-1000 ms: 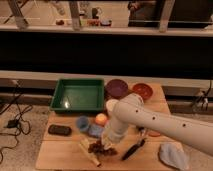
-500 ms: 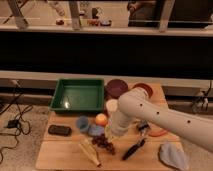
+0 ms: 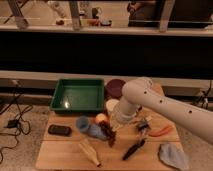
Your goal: Place grapes in paper cup
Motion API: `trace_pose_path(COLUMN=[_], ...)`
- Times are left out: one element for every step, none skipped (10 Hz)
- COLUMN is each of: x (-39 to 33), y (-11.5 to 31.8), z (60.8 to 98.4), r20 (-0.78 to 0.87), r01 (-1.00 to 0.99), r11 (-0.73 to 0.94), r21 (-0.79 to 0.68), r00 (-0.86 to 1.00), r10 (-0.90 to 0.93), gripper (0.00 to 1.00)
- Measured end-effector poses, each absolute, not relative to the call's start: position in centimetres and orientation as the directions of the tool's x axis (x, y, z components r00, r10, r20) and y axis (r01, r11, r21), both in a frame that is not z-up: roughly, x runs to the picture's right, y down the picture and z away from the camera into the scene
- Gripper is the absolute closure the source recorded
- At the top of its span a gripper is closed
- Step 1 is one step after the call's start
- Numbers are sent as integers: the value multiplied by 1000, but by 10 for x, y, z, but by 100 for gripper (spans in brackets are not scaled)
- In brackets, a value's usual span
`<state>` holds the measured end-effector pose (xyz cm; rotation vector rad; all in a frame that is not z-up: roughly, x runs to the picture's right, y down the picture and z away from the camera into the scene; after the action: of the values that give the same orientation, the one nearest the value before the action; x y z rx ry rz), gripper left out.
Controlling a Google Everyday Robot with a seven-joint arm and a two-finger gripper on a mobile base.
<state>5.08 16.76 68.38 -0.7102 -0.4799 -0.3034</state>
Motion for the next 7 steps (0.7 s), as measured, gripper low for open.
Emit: trace_pose_path(x=[52,53,55,56,56,55,54], y=[157,149,149,149,149,149,149], z=[684,683,683,683,683,683,683], r20=[514,513,511,510,510,511,512], r01=[416,412,411,409,409,410,412], r11=[727,730,730,731,730,730,729], r21=[-547,-545,-546,-547,-547,-547,-546], r00=[852,853,854,855,855,854,853], r10=[-100,-99,-98,-96,-97,-97,-98], gripper=[100,100,100,100,100,100,100])
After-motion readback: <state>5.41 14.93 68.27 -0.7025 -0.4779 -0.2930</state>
